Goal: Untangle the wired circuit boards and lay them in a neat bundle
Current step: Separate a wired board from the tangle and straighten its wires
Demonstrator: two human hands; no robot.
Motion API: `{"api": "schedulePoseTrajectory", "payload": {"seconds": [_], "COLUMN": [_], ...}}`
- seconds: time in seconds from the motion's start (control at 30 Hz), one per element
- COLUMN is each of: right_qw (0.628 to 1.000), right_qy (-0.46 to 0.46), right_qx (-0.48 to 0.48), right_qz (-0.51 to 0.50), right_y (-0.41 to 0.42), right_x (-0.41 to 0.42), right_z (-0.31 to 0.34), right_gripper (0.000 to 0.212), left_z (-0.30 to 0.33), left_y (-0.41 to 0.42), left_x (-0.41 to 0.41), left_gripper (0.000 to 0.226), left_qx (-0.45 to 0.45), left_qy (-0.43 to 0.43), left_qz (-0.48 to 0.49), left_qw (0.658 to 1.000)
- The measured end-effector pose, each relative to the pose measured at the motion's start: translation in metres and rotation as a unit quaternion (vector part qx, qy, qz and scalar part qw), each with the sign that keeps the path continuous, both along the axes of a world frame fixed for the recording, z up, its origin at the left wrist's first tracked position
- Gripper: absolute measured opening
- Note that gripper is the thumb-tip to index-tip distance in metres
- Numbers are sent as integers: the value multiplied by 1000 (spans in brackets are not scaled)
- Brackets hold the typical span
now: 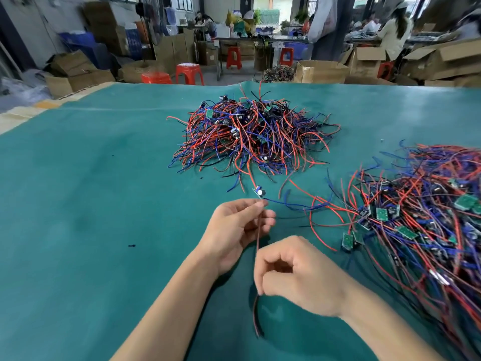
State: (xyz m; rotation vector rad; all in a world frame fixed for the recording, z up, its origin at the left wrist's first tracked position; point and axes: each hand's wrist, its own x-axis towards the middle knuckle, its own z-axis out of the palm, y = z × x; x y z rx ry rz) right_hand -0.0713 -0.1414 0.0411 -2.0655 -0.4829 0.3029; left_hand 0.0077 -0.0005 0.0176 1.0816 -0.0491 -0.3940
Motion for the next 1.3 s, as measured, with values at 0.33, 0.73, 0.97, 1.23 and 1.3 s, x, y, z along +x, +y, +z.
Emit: {"api": "schedulePoseTrajectory", "payload": {"seconds": [0.33, 0.73, 0.97, 1.23, 1.3], "right_qw": [892, 939, 943, 900, 894], "right_qy": [102, -181, -123, -12, 28], "right_qx": [304, 72, 135, 249, 293], "right_qz": [-319, -283, -279, -357, -338], "right_y": [-19, -12, -11, -19, -19], "right_x": [26, 22, 22, 30, 30], "right_z": [-10, -18, -18, -22, -20], "right_gripper": [12, 26, 30, 20, 26], "left_z": [1, 5, 4, -3, -3], "left_y": [3, 5, 3, -4, -6], "left_x": [-5, -9, -9, -12, -13], "left_gripper": [15, 17, 21, 7, 7], "left_qx": [48, 86, 54, 95, 132], "left_qy": [-61, -64, -43, -125, -152], "left_qz": [-63, -158, -137, -73, -85], "left_qw": [995, 982, 988, 985, 976]}}
